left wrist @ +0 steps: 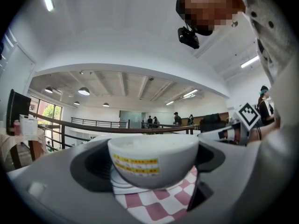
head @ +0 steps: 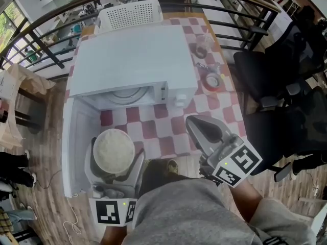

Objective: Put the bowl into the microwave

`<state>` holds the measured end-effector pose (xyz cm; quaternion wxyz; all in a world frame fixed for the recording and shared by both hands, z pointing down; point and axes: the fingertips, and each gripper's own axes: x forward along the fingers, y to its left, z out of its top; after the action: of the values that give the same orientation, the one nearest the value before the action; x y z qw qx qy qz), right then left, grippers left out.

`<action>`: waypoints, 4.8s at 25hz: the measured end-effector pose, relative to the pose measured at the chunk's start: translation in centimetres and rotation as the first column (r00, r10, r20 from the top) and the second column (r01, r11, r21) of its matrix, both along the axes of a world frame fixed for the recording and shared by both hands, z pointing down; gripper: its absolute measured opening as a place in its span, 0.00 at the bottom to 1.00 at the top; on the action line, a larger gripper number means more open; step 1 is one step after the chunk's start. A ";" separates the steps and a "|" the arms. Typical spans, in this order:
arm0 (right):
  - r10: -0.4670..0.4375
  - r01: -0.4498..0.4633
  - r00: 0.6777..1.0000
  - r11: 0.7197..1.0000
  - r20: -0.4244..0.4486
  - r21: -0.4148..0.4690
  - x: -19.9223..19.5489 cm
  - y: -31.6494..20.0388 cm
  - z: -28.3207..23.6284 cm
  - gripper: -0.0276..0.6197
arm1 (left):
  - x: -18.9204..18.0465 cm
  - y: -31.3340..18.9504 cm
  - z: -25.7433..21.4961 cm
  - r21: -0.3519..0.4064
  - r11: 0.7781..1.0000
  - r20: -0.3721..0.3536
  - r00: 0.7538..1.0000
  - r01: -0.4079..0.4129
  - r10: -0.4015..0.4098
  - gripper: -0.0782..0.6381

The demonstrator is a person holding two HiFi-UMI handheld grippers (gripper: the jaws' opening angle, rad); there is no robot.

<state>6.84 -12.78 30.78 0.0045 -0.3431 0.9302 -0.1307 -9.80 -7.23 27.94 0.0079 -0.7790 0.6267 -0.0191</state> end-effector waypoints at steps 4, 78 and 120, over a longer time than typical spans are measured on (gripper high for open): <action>0.011 -0.012 1.000 1.000 -0.019 -0.018 -1.1 -0.5 0.4 0.04 | -0.9 -1.3 0.6 -0.015 1.000 -0.014 1.000 -0.018 0.018 0.82; 0.117 -0.140 0.979 0.981 -0.164 -0.135 -11.9 -5.0 6.3 0.04 | -8.4 -24.6 24.7 -0.327 0.944 0.135 0.991 0.049 -0.004 0.82; 0.208 -0.223 0.966 0.971 -0.152 -0.090 -4.5 -5.4 5.5 0.04 | -8.2 -20.9 24.2 -0.396 0.915 0.180 0.984 0.078 -0.006 0.83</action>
<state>2.36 -18.22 36.27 -0.0653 -0.4505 0.8769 -0.1540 -17.99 -28.13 52.18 -0.0972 -0.7456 0.6229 -0.2158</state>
